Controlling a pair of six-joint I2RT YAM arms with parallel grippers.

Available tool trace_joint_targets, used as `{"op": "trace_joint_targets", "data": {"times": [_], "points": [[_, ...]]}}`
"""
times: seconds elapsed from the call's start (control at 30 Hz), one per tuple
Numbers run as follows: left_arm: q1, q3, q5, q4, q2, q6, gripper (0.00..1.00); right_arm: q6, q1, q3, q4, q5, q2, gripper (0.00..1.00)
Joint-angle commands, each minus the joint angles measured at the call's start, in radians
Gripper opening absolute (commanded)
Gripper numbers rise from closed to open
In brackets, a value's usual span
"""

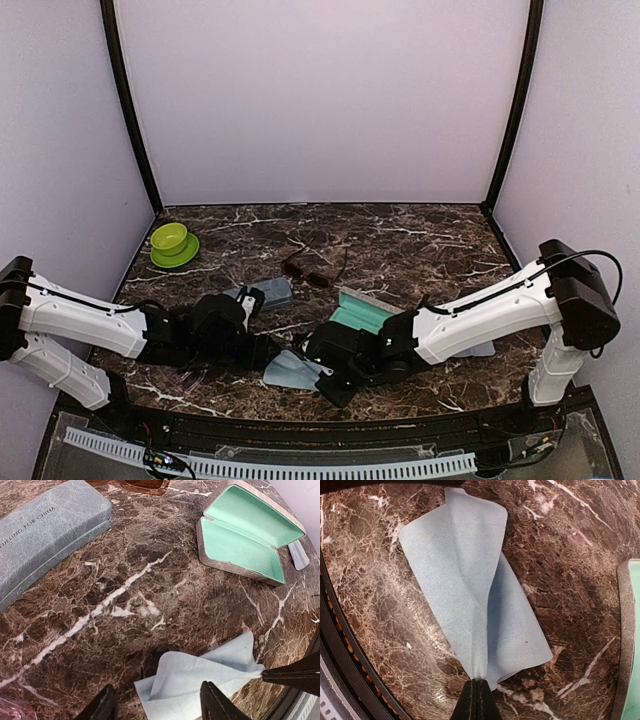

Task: Organize the sunglasses
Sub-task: Fold the glasses cleaning cloth at the center of the board.

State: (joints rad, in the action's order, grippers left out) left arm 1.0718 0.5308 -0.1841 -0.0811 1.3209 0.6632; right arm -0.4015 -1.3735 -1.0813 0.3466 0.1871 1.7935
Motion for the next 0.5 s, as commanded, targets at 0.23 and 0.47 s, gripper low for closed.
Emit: {"op": "trace_joint_targets", "data": {"times": [0.23, 0.47], "points": [[0.005, 0.06, -0.028, 0.013, 0.014, -0.011, 0.6, -0.01, -0.021, 0.022, -0.035, -0.001, 0.029, 0.01], [0.005, 0.072, -0.017, 0.018, 0.028, -0.013, 0.6, -0.018, -0.021, 0.023, -0.048, -0.001, 0.027, 0.02]]}}
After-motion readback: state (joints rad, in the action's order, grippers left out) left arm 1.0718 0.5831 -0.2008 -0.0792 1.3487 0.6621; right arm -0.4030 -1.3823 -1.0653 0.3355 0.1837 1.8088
